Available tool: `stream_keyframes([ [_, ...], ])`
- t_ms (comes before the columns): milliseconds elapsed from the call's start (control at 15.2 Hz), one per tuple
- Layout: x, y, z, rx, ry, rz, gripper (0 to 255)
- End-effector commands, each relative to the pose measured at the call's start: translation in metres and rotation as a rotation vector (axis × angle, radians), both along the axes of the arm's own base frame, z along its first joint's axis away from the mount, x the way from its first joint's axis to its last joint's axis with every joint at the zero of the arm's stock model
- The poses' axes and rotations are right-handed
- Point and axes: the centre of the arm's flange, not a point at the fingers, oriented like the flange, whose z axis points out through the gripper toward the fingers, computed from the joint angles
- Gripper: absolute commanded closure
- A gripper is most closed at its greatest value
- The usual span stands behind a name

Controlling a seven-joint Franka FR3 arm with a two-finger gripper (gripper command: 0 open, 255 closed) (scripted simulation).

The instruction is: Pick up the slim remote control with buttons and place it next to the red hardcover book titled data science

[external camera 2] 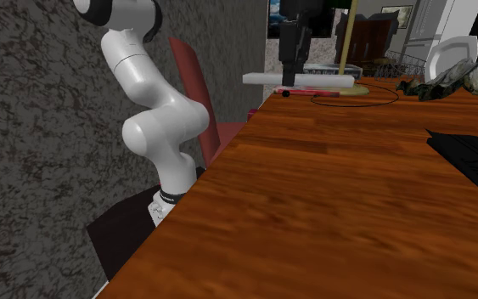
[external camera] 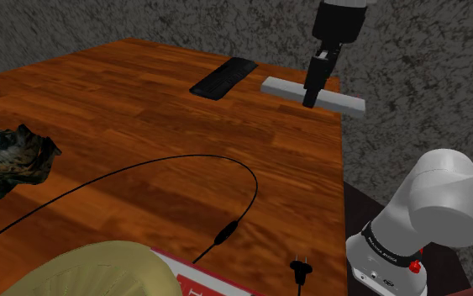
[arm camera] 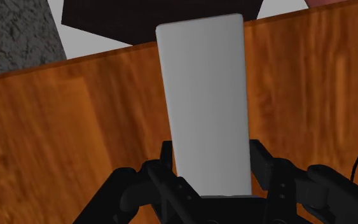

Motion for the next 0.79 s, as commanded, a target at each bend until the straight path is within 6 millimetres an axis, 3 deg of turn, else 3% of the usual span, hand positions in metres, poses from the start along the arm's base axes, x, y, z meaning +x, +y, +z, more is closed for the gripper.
stream_keyframes([
  [0,-0.015,0.024,-0.001,0.000,0.000,-0.001,255],
  [726,-0.097,0.150,0.000,0.000,0.000,-0.001,255],
])
